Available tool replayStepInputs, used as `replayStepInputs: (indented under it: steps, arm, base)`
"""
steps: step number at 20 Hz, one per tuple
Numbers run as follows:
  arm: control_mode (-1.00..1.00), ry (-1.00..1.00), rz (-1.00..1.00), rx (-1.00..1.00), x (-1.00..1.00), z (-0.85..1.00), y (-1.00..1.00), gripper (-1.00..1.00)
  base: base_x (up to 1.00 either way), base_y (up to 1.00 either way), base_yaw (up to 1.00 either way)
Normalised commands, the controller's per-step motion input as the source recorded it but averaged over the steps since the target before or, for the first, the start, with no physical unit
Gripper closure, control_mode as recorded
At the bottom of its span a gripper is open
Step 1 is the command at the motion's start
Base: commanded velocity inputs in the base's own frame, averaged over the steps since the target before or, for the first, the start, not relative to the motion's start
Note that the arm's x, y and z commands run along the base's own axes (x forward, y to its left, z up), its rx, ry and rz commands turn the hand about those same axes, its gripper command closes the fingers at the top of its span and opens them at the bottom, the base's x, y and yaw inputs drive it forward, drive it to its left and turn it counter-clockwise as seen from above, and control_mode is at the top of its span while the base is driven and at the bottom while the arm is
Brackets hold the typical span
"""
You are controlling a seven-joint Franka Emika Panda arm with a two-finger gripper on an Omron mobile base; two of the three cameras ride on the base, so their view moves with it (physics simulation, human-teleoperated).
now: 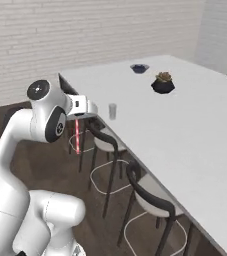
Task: Take a straw from the drawer in front and place it inside the glass cup on the dining counter.
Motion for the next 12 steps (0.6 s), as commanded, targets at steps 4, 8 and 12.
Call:
replayStepInputs:
  steps: [4,8,12]
  arm:
    - [1.0,0.0,0.0,0.0,0.0,0.0,0.0,1.0]
    - [1.0,0.0,0.0,0.0,0.0,0.0,0.0,1.0]
    - [1.0,0.0,0.0,0.0,0.0,0.0,0.0,1.0]
  base:
    - [0.31,0.93,-0.56]
    - [0.28,0.93,-0.56]
    - [0.34,0.91,-0.56]
